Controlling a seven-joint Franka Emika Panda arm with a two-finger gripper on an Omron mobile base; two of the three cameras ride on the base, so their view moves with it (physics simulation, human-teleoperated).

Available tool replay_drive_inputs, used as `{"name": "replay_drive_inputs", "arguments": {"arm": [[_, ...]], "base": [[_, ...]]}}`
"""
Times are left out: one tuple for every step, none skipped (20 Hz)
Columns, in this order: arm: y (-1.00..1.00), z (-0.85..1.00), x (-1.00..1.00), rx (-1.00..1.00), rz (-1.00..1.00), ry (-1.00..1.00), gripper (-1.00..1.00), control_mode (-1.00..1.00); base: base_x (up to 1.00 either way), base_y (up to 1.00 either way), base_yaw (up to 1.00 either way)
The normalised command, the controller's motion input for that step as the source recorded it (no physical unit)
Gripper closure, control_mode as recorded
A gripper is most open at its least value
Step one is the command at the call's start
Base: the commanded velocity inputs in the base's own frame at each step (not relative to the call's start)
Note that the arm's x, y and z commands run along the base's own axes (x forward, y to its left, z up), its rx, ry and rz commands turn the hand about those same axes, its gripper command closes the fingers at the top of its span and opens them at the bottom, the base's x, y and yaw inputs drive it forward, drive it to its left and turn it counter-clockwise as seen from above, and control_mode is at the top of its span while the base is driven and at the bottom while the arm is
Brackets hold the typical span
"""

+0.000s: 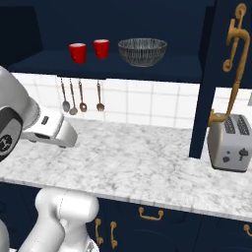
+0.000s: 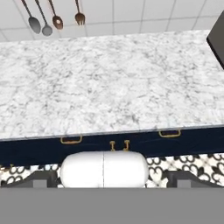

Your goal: Gather all objects into one cabinet and sort the glasses and bowls to opposite sides.

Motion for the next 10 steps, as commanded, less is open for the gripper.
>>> {"name": "replay_drive_inputs", "arguments": {"arm": [[0.0,0.0,0.0,0.0,0.0,0.0,-1.0,1.0],[0.0,0.0,0.0,0.0,0.0,0.0,-1.0,1.0],[0.0,0.0,0.0,0.0,0.0,0.0,-1.0,1.0],[0.0,0.0,0.0,0.0,0.0,0.0,-1.0,1.0],[0.0,0.0,0.0,0.0,0.0,0.0,-1.0,1.0],[0.0,0.0,0.0,0.0,0.0,0.0,-1.0,1.0],[0.0,0.0,0.0,0.0,0.0,0.0,-1.0,1.0],[0.0,0.0,0.0,0.0,0.0,0.0,-1.0,1.0],[0.0,0.0,0.0,0.0,0.0,0.0,-1.0,1.0],[0.0,0.0,0.0,0.0,0.0,0.0,-1.0,1.0]], "base": [[-0.92,-0.1,0.0],[-1.0,-0.12,0.0],[-1.0,-0.06,0.0],[-1.0,-0.16,0.0],[-1.0,-0.08,0.0],[-1.0,-0.1,0.0],[-1.0,-0.04,0.0],[-1.0,-0.05,-0.06],[-1.0,-0.01,-0.12],[-1.0,-0.04,-0.25]]}}
